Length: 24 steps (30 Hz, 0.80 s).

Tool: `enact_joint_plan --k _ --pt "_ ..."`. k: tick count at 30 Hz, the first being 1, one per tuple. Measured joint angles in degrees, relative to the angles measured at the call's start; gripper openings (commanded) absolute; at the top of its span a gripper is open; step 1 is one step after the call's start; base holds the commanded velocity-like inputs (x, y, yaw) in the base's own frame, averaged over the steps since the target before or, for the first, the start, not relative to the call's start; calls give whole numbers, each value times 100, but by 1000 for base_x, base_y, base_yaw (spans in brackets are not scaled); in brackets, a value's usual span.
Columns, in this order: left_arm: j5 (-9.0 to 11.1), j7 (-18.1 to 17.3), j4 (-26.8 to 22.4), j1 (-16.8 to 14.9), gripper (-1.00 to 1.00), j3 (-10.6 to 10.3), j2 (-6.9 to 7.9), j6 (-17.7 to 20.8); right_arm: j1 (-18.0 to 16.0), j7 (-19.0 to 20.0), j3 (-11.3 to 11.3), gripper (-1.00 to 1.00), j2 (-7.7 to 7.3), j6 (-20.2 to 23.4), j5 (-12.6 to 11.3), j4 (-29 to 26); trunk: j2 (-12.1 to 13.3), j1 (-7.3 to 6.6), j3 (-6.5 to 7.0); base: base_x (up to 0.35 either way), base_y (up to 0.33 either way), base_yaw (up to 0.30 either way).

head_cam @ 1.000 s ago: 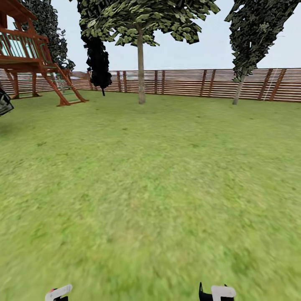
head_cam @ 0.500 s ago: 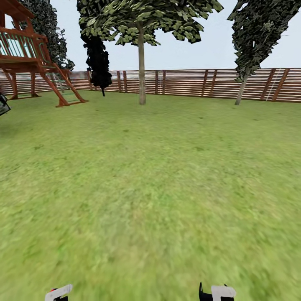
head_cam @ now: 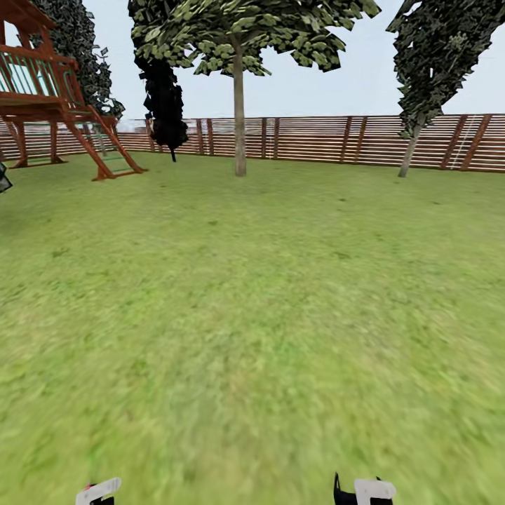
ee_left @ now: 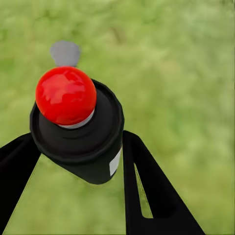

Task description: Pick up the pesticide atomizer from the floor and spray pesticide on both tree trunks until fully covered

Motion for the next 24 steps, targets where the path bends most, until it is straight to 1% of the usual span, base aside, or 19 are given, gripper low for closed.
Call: enact_joint_plan --k 24 --pt "0 0 0 0 -100 -2 0 -12 0 0 0 100 0 0 -4 0 0 0 0 338 120 0"
